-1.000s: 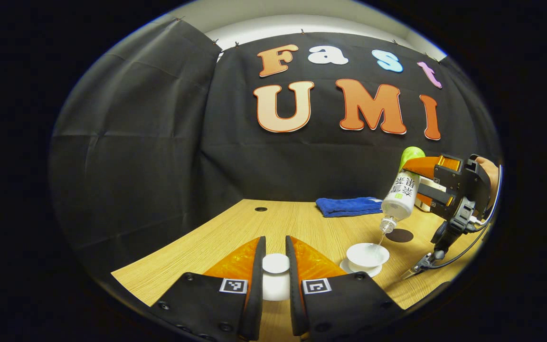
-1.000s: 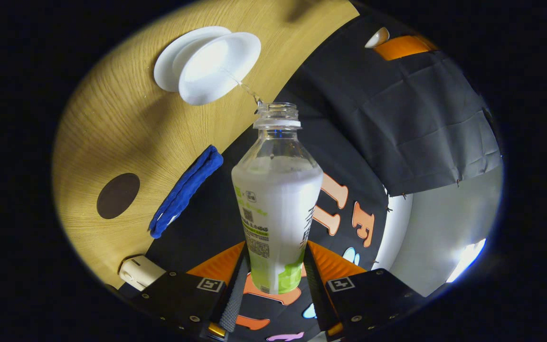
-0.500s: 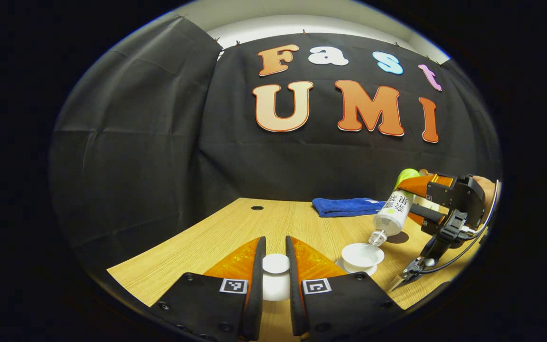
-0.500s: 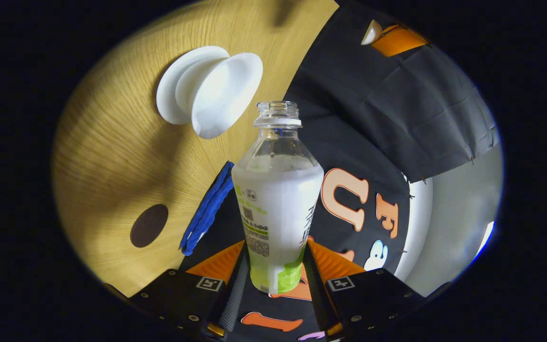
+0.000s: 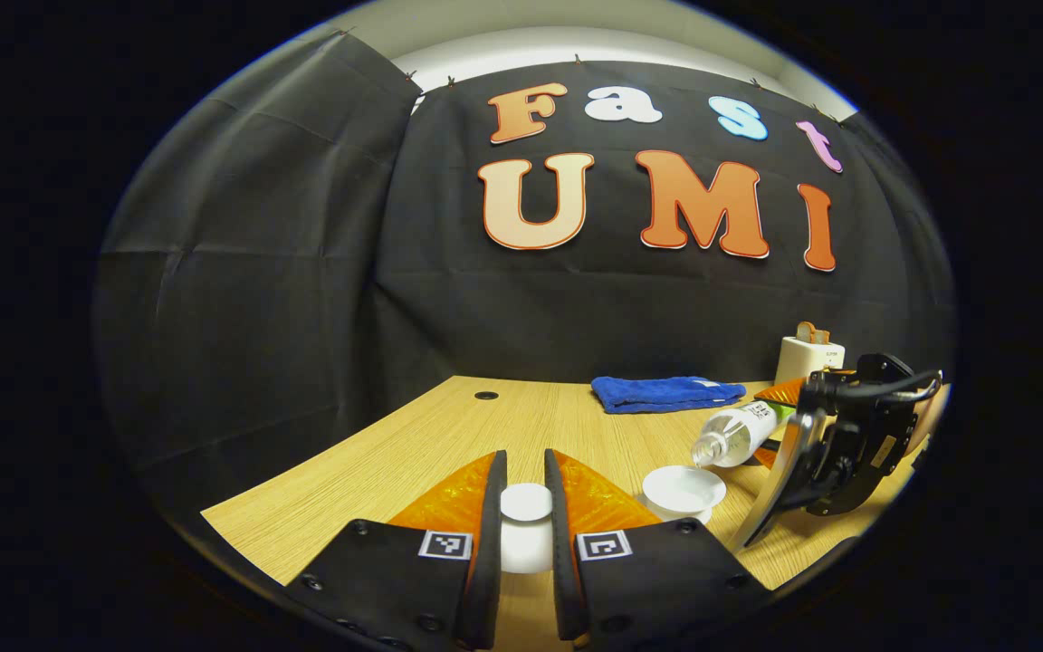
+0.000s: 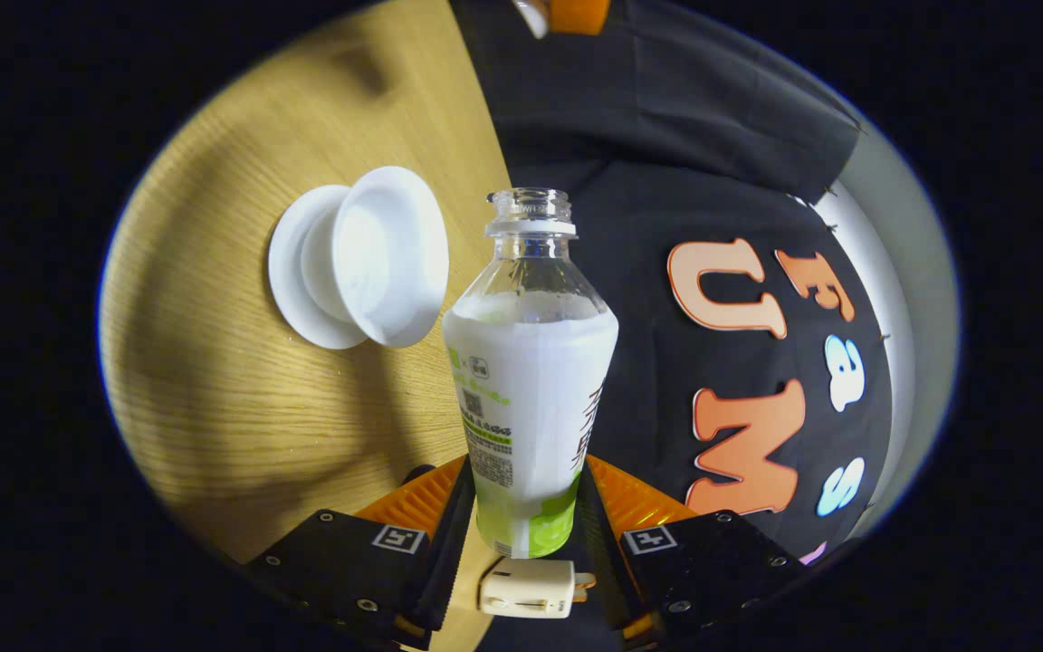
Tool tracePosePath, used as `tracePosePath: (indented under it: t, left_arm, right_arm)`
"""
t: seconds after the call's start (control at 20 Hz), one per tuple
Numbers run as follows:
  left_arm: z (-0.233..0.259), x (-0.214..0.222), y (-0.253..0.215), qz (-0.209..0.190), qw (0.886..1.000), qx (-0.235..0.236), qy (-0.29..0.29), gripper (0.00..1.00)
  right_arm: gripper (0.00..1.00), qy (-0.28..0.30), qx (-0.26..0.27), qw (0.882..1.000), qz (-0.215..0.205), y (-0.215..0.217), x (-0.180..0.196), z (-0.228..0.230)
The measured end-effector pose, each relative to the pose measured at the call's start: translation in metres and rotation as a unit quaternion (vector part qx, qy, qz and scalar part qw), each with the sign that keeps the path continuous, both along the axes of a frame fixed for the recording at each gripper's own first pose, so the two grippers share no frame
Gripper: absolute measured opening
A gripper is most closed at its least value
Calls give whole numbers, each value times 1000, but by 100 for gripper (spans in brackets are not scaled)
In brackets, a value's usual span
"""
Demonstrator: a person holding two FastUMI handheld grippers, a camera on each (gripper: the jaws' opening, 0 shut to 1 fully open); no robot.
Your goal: Open the teacup lid with one hand, grasp the water bottle and pour water into the teacup with the other hand; after pouring, place the water bottle on the coaster and then close the teacup lid.
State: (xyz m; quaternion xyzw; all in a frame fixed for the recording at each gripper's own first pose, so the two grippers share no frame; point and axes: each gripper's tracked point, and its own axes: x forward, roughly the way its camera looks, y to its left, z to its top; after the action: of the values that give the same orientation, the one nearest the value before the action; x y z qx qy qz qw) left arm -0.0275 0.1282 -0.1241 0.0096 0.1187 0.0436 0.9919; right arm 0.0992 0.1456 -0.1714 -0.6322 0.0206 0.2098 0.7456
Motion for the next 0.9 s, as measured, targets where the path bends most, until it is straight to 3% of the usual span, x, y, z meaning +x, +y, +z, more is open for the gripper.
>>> tracePosePath:
  t: [0.15,0.3,0.5,0.65,0.9]
  left_arm:
    - [0,0,-6,-2,1000,3,4,28]
    - [3,2,-12,-4,1000,4,0,26]
    - [4,3,-24,-12,1000,3,-3,28]
    - [1,1,-27,-14,1000,7,1,27]
    - [0,2,-30,-11,1000,9,1,28]
  right_arm:
    - [65,41,96,994,-37,-3,10,1]
    - [65,72,193,976,-76,-14,10,14]
    - [65,104,307,938,-123,-28,31,23]
    - [65,134,361,910,-151,-38,38,12]
    - [65,192,468,841,-189,-57,54,-8]
